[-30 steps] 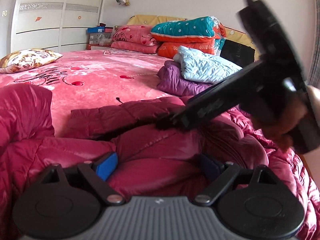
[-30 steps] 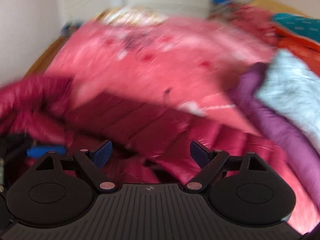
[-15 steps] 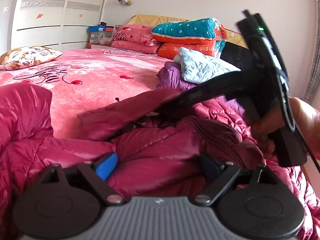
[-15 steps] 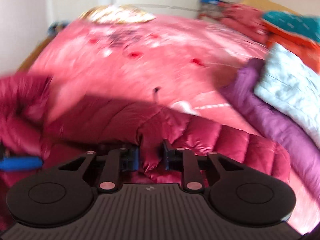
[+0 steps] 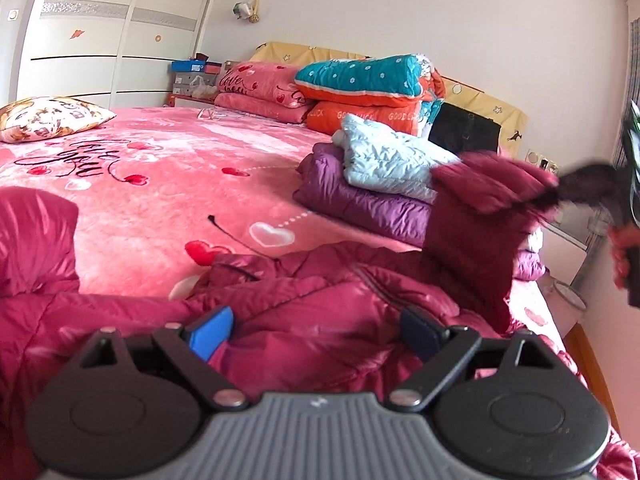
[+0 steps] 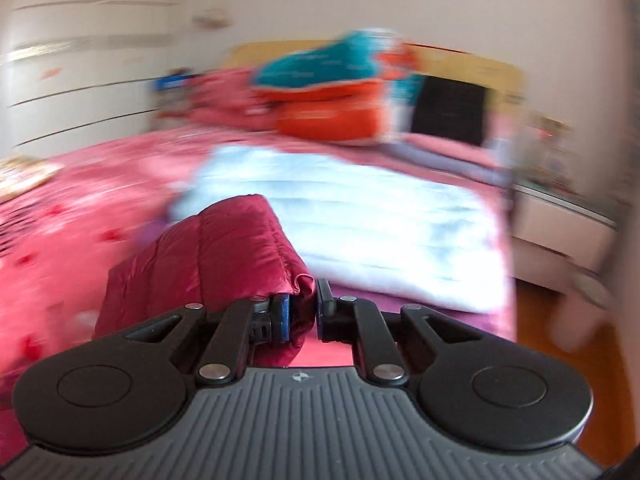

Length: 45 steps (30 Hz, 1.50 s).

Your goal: Fold large clothes

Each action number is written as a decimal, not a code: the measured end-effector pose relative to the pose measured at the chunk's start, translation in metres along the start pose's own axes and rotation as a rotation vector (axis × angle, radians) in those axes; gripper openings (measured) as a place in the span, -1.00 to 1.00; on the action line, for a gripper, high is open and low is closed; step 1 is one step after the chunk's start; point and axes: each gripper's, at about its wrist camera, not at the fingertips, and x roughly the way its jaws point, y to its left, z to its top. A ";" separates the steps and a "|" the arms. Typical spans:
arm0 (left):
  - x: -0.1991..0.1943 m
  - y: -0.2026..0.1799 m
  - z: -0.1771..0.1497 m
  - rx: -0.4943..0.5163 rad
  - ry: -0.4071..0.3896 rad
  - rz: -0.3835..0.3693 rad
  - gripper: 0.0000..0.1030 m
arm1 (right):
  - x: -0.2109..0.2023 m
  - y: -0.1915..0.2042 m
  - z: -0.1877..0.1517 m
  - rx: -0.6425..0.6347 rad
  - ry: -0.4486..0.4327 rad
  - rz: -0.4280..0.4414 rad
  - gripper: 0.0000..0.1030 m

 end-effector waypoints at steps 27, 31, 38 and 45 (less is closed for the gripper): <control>0.003 -0.024 0.015 0.005 -0.103 -0.064 0.78 | -0.003 -0.063 -0.046 0.014 0.054 0.148 0.97; -0.005 0.000 0.024 -0.062 -0.148 -0.025 0.79 | 0.008 0.013 -0.017 -0.143 0.077 0.399 0.97; -0.018 0.047 0.029 -0.198 -0.183 0.110 0.79 | 0.035 0.155 -0.012 -0.547 0.133 0.651 0.98; -0.028 0.074 0.025 -0.310 -0.208 0.181 0.79 | 0.069 0.244 -0.030 -0.690 0.320 0.856 0.98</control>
